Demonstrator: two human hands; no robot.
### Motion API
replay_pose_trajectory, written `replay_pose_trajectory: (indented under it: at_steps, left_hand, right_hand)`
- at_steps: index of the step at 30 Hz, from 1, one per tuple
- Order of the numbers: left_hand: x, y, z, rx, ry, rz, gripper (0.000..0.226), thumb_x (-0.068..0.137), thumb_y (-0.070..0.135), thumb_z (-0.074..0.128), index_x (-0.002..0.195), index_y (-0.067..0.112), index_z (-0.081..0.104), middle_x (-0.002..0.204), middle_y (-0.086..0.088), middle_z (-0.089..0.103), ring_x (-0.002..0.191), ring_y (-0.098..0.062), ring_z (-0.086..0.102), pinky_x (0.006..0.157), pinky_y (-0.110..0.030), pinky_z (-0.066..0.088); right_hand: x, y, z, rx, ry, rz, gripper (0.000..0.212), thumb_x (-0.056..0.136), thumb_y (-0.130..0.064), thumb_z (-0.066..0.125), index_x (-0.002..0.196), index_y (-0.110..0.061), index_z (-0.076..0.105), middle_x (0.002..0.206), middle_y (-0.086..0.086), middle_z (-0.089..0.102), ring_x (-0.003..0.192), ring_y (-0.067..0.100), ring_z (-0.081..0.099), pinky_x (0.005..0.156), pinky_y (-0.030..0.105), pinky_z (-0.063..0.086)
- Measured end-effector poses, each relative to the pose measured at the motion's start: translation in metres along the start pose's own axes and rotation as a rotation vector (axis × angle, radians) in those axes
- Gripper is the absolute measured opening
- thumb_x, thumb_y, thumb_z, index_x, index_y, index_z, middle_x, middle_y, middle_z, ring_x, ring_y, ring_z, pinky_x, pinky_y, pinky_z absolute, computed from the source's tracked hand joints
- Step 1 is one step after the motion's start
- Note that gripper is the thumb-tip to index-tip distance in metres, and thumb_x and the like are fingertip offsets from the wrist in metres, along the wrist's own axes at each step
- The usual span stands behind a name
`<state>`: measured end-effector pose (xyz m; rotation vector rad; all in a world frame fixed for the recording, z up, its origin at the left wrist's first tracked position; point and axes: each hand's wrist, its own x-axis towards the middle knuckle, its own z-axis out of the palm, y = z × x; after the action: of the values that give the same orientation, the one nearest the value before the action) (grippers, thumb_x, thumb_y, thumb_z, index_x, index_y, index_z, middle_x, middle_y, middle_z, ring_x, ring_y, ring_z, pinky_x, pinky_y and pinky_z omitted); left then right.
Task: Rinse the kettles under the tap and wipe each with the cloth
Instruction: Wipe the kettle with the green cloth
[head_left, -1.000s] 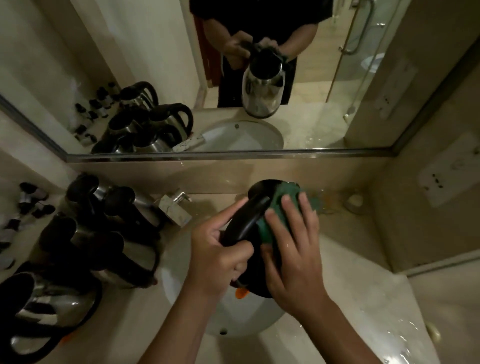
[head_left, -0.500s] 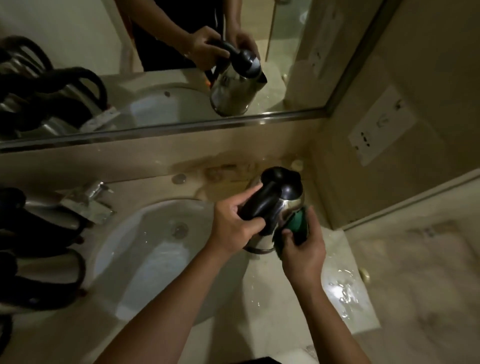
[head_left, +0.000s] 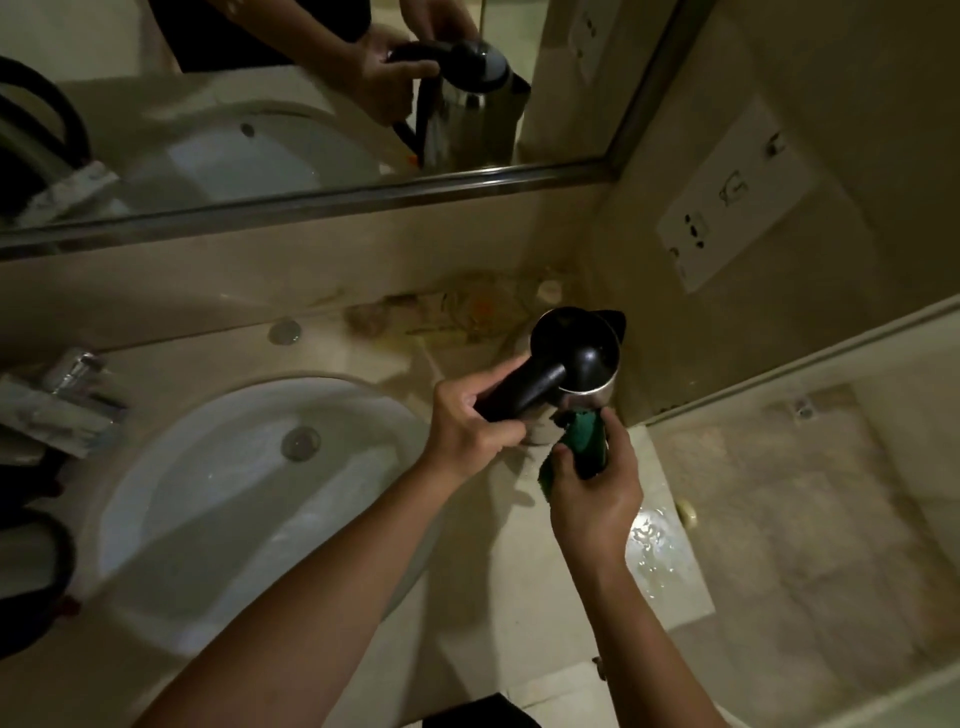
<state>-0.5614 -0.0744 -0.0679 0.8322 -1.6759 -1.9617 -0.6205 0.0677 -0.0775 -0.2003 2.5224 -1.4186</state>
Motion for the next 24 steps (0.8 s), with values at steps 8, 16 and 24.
replay_pose_trajectory:
  at_steps: [8, 16, 24]
  left_hand:
    - [0.019, 0.01, 0.017, -0.021, -0.083, -0.181, 0.082, 0.059, 0.0, 0.066, 0.121, 0.053, 0.066, 0.093, 0.018, 0.069, 0.085, -0.008, 0.061, 0.07, -0.019, 0.048]
    - [0.011, 0.024, 0.023, 0.432, -0.125, -0.15, 0.08, 0.095, 0.023, 0.067, 0.154, 0.051, 0.02, 0.153, 0.007, 0.047, 0.129, -0.026, 0.057, 0.099, -0.045, 0.054]
    - [0.009, 0.033, 0.021, 0.42, -0.133, -0.245, 0.099, 0.085, 0.026, 0.079, 0.158, 0.04, 0.014, 0.157, -0.005, 0.043, 0.137, -0.034, 0.049, 0.106, -0.048, 0.048]
  right_hand:
    - [0.001, 0.015, -0.037, -0.252, -0.185, 0.215, 0.044, 0.092, -0.01, 0.074, 0.134, -0.018, 0.068, 0.112, -0.001, 0.068, 0.092, 0.018, 0.065, 0.07, 0.021, 0.056]
    - [-0.041, 0.031, -0.033, -0.45, -0.332, 0.316, 0.046, 0.091, -0.012, 0.073, 0.136, -0.016, 0.067, 0.113, 0.009, 0.071, 0.095, 0.025, 0.062, 0.088, 0.037, 0.058]
    - [-0.066, 0.028, -0.021, -0.567, -0.409, 0.288, 0.046, 0.096, -0.016, 0.071, 0.141, -0.017, 0.063, 0.103, 0.005, 0.07, 0.089, 0.026, 0.07, 0.084, 0.045, 0.064]
